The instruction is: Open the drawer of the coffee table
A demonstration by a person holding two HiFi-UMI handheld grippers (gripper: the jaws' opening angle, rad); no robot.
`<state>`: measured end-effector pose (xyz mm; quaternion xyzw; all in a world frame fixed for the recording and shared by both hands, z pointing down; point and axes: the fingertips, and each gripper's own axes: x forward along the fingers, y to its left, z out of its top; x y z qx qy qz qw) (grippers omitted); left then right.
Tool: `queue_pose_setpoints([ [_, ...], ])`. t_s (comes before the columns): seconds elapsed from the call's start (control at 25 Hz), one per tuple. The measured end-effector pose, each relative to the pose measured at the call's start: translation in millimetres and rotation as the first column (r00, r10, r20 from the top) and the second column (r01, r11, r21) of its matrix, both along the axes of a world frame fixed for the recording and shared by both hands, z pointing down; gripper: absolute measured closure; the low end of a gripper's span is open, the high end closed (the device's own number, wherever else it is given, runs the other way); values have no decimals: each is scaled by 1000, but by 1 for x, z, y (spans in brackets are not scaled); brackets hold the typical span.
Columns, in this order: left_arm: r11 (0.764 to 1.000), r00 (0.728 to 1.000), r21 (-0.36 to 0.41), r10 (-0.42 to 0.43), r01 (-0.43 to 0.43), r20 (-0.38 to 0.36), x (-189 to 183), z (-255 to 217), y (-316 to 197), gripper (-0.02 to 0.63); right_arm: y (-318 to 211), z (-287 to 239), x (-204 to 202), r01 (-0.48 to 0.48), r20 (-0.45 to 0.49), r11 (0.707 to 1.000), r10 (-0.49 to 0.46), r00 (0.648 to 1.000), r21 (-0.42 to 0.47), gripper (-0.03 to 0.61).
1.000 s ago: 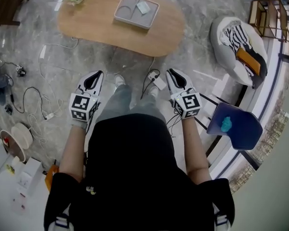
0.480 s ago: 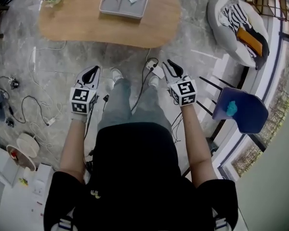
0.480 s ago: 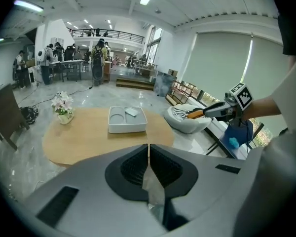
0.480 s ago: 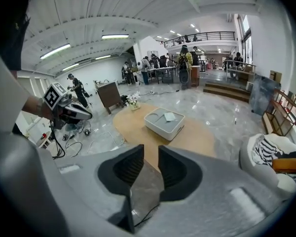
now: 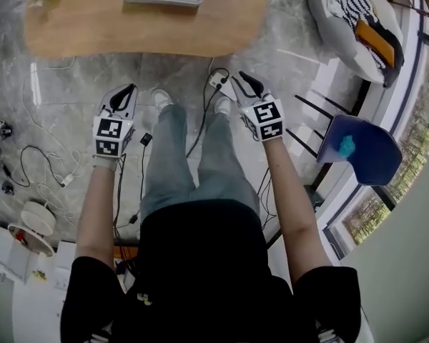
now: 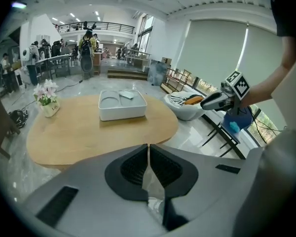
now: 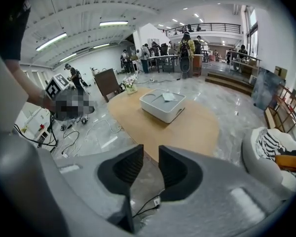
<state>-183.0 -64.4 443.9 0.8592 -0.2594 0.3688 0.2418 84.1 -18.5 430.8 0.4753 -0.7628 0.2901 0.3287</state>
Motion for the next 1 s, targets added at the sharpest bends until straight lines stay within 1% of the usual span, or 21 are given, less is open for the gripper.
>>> queue_pose_setpoints([
  [0.16,999,1000,-38,20,-20,15,3,42,10,597,4,39,4,-11,-20,1000,10,1000,-24,479],
  [0.2,999,1000,-42,24,-23,18,3,52,12,597,5,49,5,-14,-25,999,14,1000,-30,460],
  [0.32,998,999,-56,23,-22,24,6,80,16,592,8,75,11,-23,-35,999,21,999,-36,456],
  [0.48,996,999,-82,27,-25,27,12,114,23,537,9,109,20,-28,-47,999,26,999,-44,443],
  [0.6,997,999,-77,31,-28,40,14,138,24,522,7,136,22,-11,-45,999,9,999,-46,439],
  [0.72,997,998,-73,35,-31,52,18,160,25,499,7,163,27,25,-58,998,-28,998,-51,436],
  [0.8,997,998,-69,36,-32,56,19,174,24,487,9,181,29,40,-62,997,-44,997,-64,408],
  [1.0,997,997,-68,31,-26,75,15,209,18,471,8,222,33,67,-59,995,-71,996,-70,396],
])
